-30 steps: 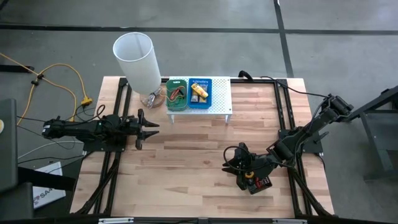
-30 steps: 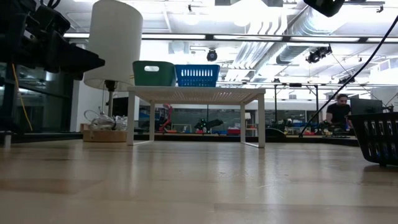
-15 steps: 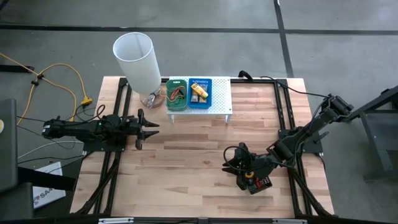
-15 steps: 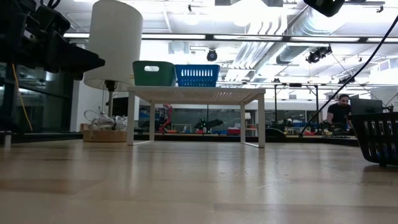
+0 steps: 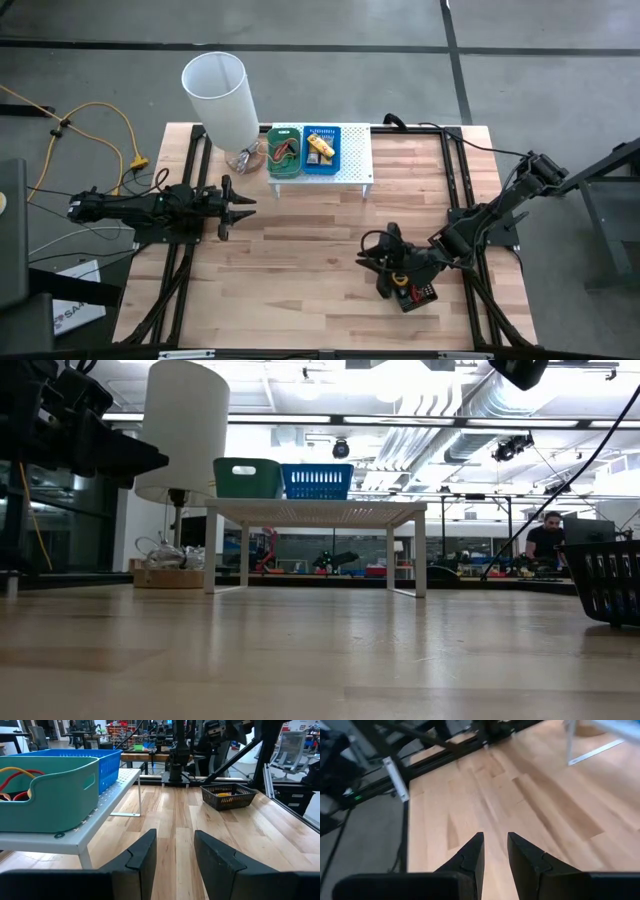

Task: Pick & Place Office Desk Supplies
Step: Put the black bin with spring rubber bands on the shelf

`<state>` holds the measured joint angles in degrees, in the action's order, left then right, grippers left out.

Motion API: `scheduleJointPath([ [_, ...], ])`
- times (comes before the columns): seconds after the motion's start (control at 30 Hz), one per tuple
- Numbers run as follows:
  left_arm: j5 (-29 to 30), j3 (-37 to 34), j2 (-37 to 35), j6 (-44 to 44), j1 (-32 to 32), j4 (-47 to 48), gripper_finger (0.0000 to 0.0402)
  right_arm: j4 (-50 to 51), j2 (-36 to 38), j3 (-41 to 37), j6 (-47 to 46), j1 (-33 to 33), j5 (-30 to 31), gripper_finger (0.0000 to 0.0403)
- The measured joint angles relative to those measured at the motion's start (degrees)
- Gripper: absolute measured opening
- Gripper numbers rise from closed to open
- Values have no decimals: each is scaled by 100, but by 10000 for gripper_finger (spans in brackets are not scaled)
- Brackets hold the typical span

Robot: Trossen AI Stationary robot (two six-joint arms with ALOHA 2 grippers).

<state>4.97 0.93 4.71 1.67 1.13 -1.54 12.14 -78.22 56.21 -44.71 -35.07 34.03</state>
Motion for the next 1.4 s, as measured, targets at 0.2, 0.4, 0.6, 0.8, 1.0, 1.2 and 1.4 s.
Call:
scheduleJointPath([
  [0.2, 0, 0, 0, 0, 0, 0, 126, -83, 0, -2, 649, 86, 207, 73],
  [0.4, -1, 0, 0, 0, 0, 0, 126, -590, 0, -2, 1538, 354, 96, 73],
  [0.6, 0, 0, 0, 0, 0, 0, 126, -1171, -24, -2, 2214, 884, -1235, 73],
  [0.8, -2, 0, 0, 0, 0, -2, 126, -1156, -96, -2, 2844, 1213, -2489, 73],
  [1.0, -2, 0, 0, 0, 0, -11, 126, 24, -96, -2, 3319, 1305, -2840, 73],
  [1.2, -2, 0, 0, 0, 1, -28, 126, 933, -96, -2, 3322, 1294, -2901, 73],
  [1.4, -2, 0, 0, 0, 0, -26, 126, 1402, -96, -2, 3381, 1296, -3122, 73],
])
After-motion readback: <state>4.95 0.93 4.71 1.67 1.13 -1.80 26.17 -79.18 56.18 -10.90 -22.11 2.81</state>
